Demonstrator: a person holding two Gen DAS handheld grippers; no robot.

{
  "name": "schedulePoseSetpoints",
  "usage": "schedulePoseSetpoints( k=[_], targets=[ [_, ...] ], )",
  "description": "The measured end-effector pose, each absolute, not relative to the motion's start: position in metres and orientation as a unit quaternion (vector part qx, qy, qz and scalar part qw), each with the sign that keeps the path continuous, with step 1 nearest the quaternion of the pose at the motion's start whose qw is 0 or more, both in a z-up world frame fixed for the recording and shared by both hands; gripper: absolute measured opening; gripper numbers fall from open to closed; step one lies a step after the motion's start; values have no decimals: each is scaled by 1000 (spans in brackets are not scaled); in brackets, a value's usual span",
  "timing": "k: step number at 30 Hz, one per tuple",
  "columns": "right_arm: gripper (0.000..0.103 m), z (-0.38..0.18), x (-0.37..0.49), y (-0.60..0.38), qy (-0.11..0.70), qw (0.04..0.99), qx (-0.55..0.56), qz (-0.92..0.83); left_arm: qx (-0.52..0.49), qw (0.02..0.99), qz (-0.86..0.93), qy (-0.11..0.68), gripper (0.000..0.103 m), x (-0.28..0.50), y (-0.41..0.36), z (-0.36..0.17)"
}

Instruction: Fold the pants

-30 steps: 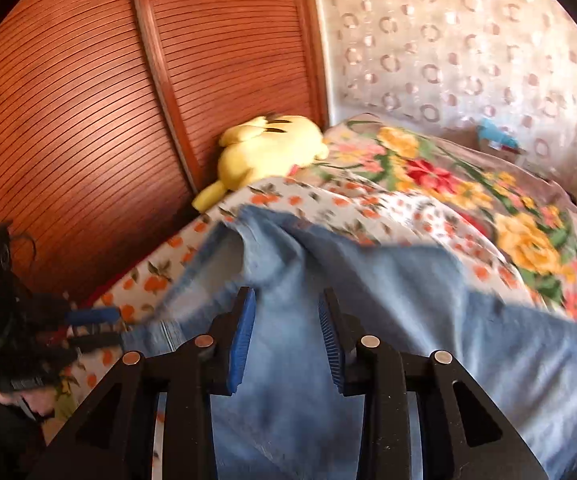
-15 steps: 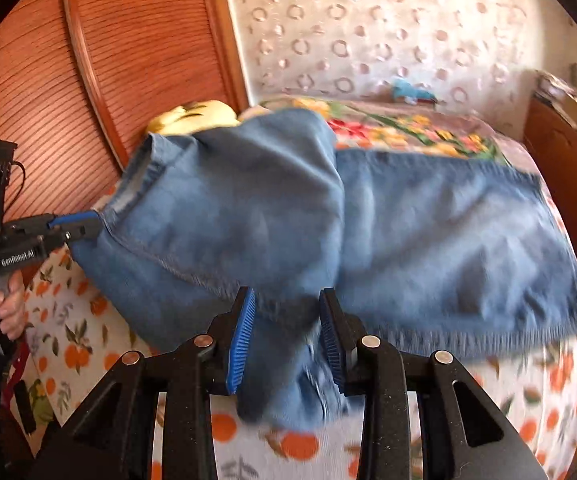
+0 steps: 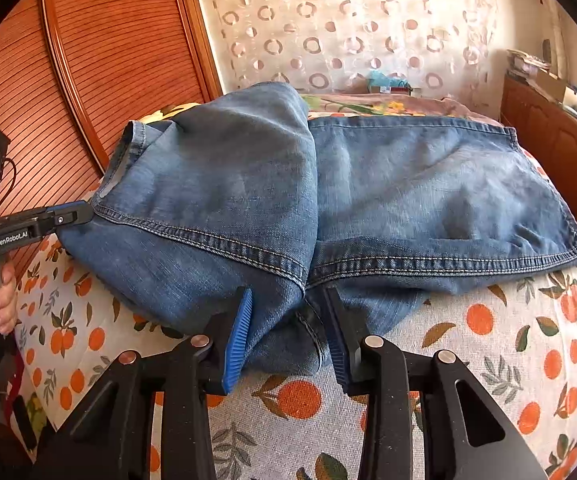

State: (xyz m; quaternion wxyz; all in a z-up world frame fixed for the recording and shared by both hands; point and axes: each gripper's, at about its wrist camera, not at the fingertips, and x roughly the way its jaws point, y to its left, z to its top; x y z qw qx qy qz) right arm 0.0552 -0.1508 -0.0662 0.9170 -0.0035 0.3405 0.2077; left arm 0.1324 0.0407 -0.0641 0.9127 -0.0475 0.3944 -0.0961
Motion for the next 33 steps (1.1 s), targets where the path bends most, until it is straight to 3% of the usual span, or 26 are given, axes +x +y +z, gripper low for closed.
schedulePoseSetpoints(
  k=[7,9,14,21,28,33],
  targets=[
    [38,-74,58,-156,334,920,-4,206,-45,911,-102,396,33,134,41,-67],
    [38,-74,57,-157,333,920,-9,205,-46,914,-106,388,22,133,42,-64],
    [38,-75,58,-160,338,917,3,210,-45,924,-119,361,17,118,39,-54],
    [43,-74,59,-162,335,916,4,218,-67,938,-106,324,17,81,52,-33],
    [44,-74,57,-165,328,918,4,222,-52,919,-83,381,17,81,53,-68],
    [44,-74,53,-169,321,919,8,230,-63,922,-76,374,26,82,58,-63]
  ],
)
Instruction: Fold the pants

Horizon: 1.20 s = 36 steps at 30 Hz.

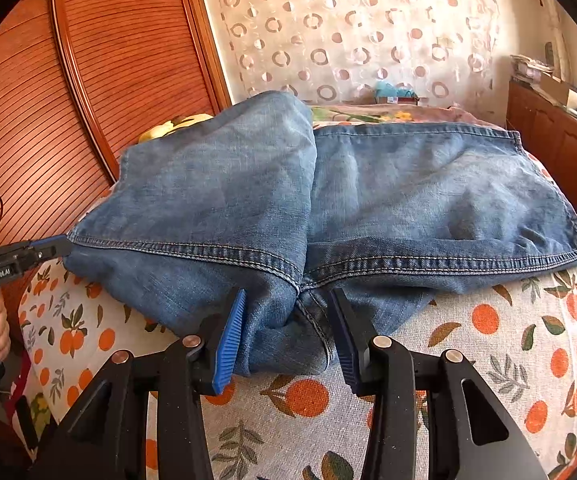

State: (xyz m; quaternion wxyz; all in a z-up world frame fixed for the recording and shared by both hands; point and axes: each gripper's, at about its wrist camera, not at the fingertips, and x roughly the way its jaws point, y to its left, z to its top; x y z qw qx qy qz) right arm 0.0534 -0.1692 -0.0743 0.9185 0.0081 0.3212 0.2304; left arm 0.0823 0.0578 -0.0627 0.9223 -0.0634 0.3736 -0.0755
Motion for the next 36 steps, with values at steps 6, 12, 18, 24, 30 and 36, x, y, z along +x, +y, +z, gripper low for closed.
schedulePoseSetpoints(
  k=[6,12,18,24,30,36],
  targets=[
    [44,-75,52,-171,321,918,9,231,-48,932,-64,354,39,83,58,-47],
    [44,-75,52,-171,324,917,10,232,-45,936,-68,341,46,90,60,-34],
    [44,-72,51,-172,327,917,6,228,-30,938,-69,339,48,109,62,-28],
    [44,-54,47,-175,318,917,-24,241,-29,936,-62,346,48,137,75,-31],
    [44,-28,72,-170,309,918,-39,245,-27,934,-61,351,48,161,80,-32],
    [44,-4,122,-147,303,917,-68,250,-16,931,-56,359,48,191,88,-34]
  ],
)
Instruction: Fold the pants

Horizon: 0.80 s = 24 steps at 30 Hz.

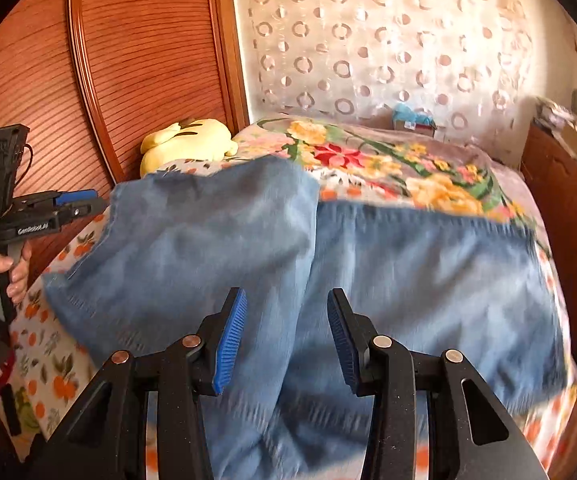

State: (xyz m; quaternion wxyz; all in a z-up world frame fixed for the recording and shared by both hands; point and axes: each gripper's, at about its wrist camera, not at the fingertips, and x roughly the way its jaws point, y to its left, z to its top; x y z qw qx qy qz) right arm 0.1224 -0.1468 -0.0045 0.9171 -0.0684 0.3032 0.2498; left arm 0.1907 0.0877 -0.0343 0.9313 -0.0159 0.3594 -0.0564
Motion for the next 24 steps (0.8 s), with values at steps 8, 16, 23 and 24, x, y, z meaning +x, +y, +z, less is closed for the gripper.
schedulePoseSetpoints(
  k=[8,16,23,24],
  targets=[
    [44,-4,192,-109,316,908,-90,260,-9,926,-54,374,48,220,98,-46],
    [47,-13,249,-93,335,899,-77,270,-9,917,-53,396,48,239,106,-63],
    [47,-24,279,-85,355,889,-74,281,-9,914,-60,401,48,244,106,-72],
    [48,-27,284,-84,360,886,-75,282,-9,915,-61,398,48,243,105,-72]
  ],
)
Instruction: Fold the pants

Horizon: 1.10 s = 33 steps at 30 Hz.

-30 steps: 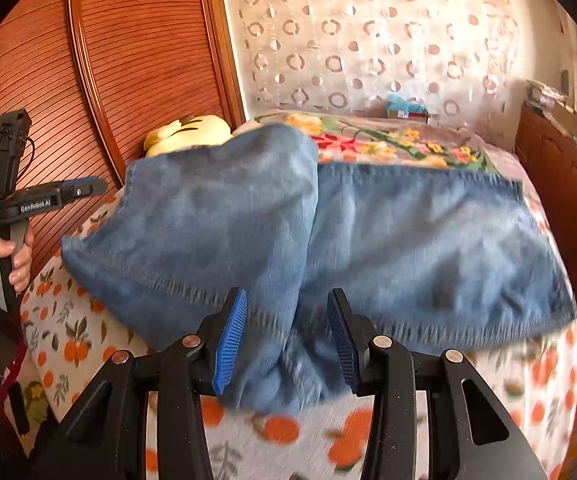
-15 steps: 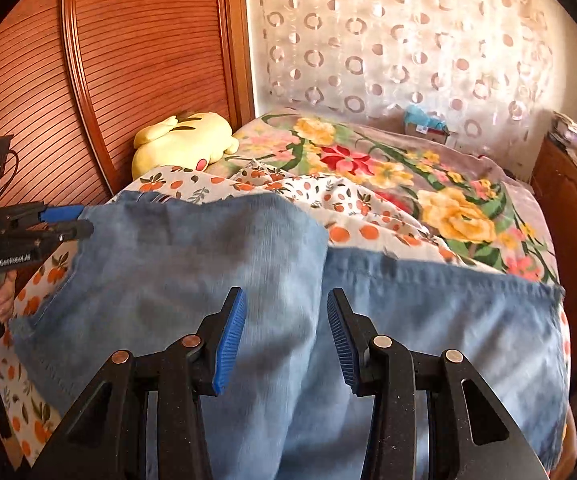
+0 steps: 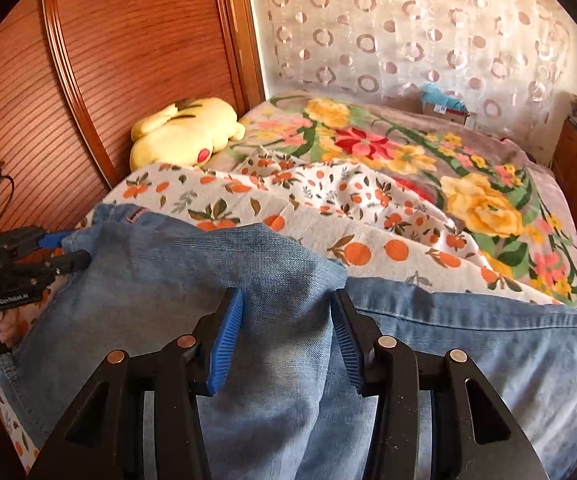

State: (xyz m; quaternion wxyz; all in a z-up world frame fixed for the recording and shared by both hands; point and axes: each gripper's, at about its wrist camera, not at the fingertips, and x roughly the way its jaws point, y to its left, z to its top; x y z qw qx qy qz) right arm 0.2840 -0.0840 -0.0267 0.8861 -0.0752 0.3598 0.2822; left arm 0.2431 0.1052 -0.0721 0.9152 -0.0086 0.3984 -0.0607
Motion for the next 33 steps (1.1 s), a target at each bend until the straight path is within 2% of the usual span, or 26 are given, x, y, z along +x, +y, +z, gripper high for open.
schedulePoseSetpoints(
  k=[4,9,10,12,14,15,21,22,24,27,31,33],
  targets=[
    [47,-36,299,-84,383,873,-69,294,-15,919,-72,388,46,242,103,-68],
    [47,-37,312,-85,392,865,-64,305,-19,920,-76,383,30,243,103,-63],
    [44,-37,313,-87,391,866,-59,308,-22,922,-77,379,27,242,104,-61],
    [17,-36,314,-89,387,863,-53,320,-26,925,-79,371,21,240,105,-57],
    [7,-34,310,-90,373,866,-56,327,-23,928,-87,361,17,237,101,-53],
    [6,-33,306,-89,363,871,-63,325,-17,930,-86,356,17,235,99,-50],
    [8,-24,298,-98,330,896,-43,295,-16,944,-80,321,17,231,93,-31],
    [9,-26,299,-96,335,894,-51,291,-5,942,-71,329,17,236,91,-33],
    [21,-33,300,-91,349,895,-73,268,15,936,-55,348,17,245,88,-42],
    [25,-32,302,-97,345,905,-62,239,20,922,-45,385,18,256,92,-59],
    [25,-14,300,-101,310,932,-41,184,12,919,-39,392,21,256,96,-63],
    [25,-6,296,-99,304,926,-25,222,4,920,-38,389,21,252,98,-60]
  ],
)
